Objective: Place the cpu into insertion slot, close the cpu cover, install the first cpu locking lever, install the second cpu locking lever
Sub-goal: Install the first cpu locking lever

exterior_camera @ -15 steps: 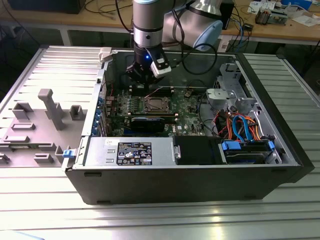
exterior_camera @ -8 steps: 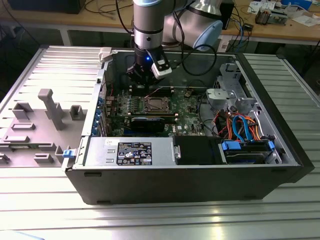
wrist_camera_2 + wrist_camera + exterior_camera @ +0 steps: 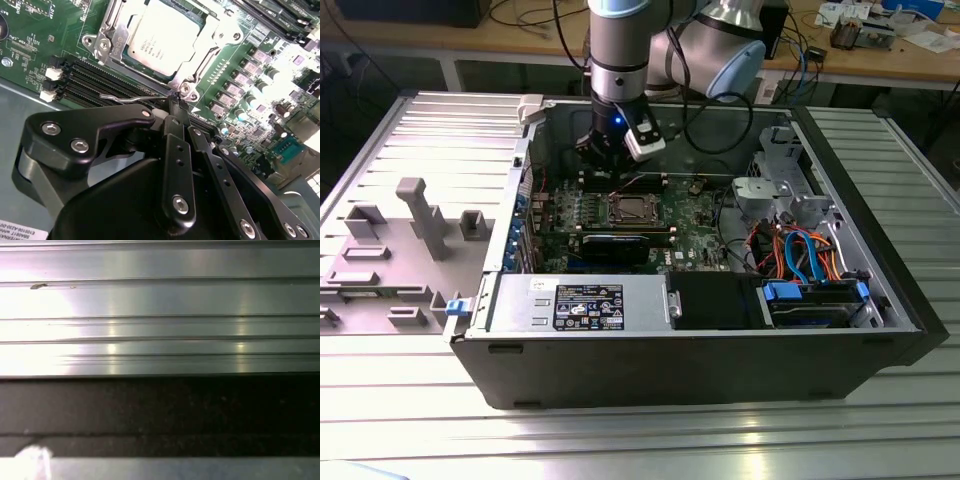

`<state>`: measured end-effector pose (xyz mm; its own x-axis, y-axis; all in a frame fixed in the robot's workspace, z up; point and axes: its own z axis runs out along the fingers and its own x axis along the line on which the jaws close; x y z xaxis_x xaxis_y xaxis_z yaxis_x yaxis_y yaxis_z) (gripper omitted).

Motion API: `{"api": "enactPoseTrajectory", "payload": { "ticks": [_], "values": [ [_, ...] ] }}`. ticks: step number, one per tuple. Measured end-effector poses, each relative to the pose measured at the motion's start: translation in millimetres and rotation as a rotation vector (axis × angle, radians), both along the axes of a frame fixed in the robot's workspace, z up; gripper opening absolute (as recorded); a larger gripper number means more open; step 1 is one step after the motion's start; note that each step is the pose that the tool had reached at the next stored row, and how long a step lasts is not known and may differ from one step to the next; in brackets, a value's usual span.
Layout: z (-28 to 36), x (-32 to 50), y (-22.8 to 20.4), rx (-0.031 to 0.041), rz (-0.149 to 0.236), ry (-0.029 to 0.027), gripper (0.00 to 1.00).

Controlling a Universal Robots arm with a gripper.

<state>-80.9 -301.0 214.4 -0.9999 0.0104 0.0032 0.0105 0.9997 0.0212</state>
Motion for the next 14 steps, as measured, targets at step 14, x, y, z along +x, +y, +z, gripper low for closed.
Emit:
{"api": "enactPoseTrajectory", "payload": {
  "ticks": [14],
  "values": [
    [-5.7, 5.2, 0.7, 0.0001, 0.021, -0.0001, 0.11]
  ]
}}
